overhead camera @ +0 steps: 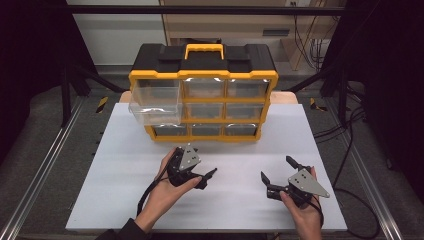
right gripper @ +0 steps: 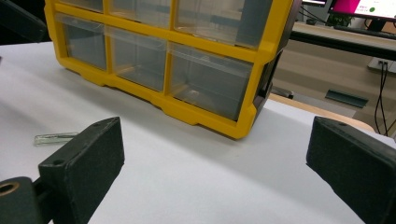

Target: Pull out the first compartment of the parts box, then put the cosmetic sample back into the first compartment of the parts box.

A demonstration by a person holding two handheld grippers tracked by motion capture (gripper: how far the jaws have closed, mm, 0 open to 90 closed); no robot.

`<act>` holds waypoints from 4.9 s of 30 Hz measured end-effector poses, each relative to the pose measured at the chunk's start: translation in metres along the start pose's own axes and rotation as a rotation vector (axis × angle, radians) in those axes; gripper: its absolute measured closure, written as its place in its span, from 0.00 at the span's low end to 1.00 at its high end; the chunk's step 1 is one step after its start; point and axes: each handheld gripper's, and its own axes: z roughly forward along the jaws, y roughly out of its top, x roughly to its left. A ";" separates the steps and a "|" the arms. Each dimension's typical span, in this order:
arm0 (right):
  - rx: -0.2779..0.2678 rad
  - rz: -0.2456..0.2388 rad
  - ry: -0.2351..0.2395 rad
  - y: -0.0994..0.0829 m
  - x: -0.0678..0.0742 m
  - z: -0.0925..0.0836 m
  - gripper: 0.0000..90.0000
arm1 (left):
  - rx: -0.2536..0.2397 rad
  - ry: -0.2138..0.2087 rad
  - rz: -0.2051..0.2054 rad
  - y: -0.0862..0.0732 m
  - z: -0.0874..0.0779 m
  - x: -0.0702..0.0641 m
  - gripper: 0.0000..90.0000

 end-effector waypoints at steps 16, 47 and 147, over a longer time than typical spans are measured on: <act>0.000 -0.003 0.006 0.000 0.001 0.000 0.05 | 0.007 -0.021 -0.048 0.002 0.011 0.014 0.13; -0.020 0.023 0.004 0.002 0.002 -0.001 0.04 | 0.098 -0.037 -0.043 -0.002 0.027 -0.011 0.26; -0.043 0.075 0.036 0.000 -0.003 0.003 0.06 | 0.034 0.031 -0.136 0.007 -0.005 -0.002 0.89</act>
